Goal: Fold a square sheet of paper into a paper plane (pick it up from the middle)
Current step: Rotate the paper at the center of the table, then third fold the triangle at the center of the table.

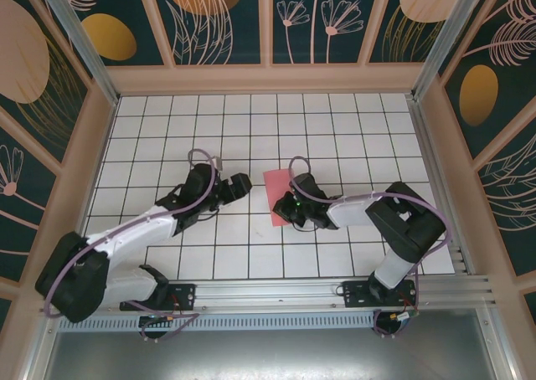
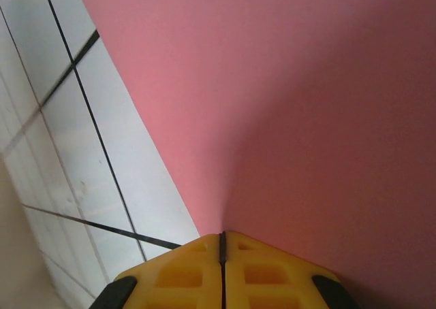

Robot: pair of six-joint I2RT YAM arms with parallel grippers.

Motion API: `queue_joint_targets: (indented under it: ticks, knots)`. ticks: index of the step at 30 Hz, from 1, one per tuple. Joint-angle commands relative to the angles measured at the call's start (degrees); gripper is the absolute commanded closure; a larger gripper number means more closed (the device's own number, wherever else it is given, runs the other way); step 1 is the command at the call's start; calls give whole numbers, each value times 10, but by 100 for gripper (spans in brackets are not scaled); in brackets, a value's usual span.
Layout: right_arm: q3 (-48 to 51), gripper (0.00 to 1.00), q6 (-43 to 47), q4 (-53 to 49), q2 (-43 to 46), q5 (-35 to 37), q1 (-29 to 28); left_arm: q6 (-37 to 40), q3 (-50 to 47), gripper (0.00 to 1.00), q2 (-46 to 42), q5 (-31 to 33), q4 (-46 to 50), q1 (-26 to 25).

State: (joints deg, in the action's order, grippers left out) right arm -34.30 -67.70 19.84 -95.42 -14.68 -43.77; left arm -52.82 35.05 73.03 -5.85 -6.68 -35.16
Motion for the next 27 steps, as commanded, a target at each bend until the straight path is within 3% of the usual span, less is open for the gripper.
queue_joint_targets:
  ticks: [1,4,6,9,12,17,23,27]
  knots:
    - [40,93,-93,113,-15,-23,-4,0,43,27,49,-36,-38,2]
    - [43,92,-58,133,31,-39,-3,-2,84,46,101,-55,-39,1]
    - [32,88,2,52,92,-8,0,-4,110,57,135,-72,-42,2]
    - [20,83,77,-85,170,46,29,-13,135,65,180,-98,-60,2]
    - [43,75,123,-135,220,43,88,-17,160,68,226,-125,-67,1]
    - [72,69,185,-139,225,-68,191,-10,212,70,299,-140,-59,-7]
    - [52,66,220,-148,172,-130,198,-5,250,71,354,-138,-46,-7]
    - [36,62,234,-166,152,-124,189,0,257,72,378,-134,-38,-8]
